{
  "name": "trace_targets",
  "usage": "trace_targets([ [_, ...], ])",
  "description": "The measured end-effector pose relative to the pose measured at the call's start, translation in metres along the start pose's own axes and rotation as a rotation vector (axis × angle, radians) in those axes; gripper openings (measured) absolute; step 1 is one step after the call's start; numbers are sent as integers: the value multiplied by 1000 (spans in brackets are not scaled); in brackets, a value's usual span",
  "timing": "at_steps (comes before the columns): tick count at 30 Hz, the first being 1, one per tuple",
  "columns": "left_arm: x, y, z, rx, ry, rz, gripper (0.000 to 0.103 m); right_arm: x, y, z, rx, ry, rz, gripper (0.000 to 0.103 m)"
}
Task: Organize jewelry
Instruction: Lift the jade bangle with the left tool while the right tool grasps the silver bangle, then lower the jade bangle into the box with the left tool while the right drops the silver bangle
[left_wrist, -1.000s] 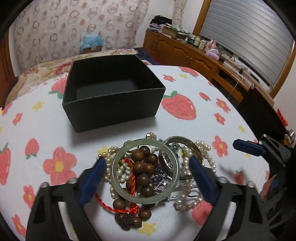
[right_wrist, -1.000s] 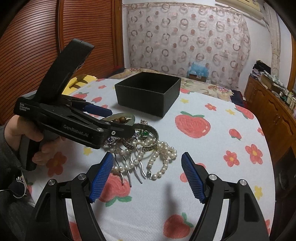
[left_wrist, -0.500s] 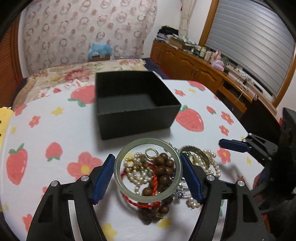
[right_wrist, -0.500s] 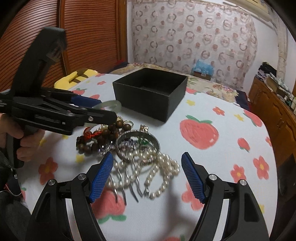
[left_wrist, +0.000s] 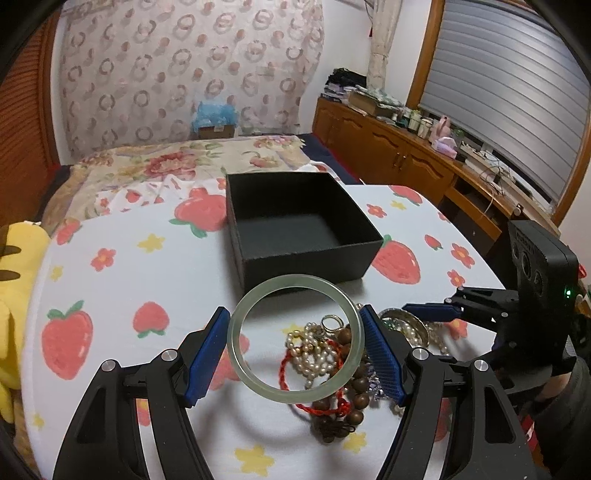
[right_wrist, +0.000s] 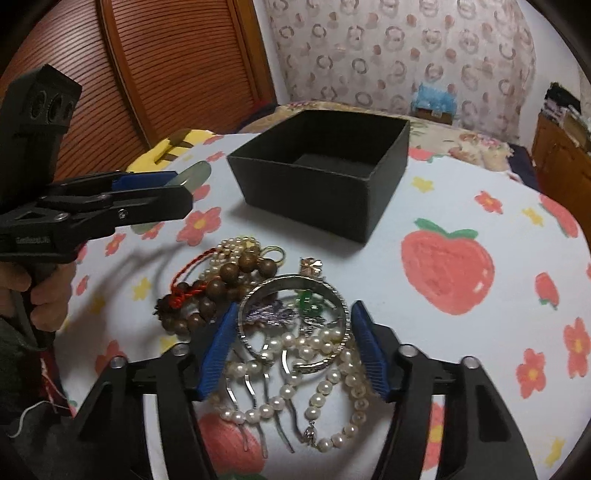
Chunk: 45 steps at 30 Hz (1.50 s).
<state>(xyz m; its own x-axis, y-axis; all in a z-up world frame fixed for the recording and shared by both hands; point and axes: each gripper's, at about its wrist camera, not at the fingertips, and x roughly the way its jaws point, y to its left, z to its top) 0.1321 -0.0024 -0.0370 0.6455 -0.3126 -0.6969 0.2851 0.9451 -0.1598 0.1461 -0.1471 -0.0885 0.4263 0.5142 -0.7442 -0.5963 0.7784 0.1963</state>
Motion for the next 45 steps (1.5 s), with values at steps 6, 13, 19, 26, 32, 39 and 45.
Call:
trace_targets([
  [6,-5,5,5,0,-17,9,69,-8,1,1,-28,-44,-14,63],
  [13,-8,11,16,-1,-37,27,69,-24,-2,33,-70,-139,-63,63],
  [19,-5,14,33,4,-50,47,69,-18,-13,73,-91,-186,-100,63],
  [26,5,22,51,0,-45,74,69,5,-27,99,-70,-193,-97,63],
  [32,16,21,63,13,-33,99,69,14,-34,106,-60,-187,-100,64],
  [39,31,6,75,40,-29,98,69,-16,-56,92,-7,-222,-112,65],
  [45,52,-15,84,84,-8,107,69,-41,-67,71,18,-244,-120,67],
])
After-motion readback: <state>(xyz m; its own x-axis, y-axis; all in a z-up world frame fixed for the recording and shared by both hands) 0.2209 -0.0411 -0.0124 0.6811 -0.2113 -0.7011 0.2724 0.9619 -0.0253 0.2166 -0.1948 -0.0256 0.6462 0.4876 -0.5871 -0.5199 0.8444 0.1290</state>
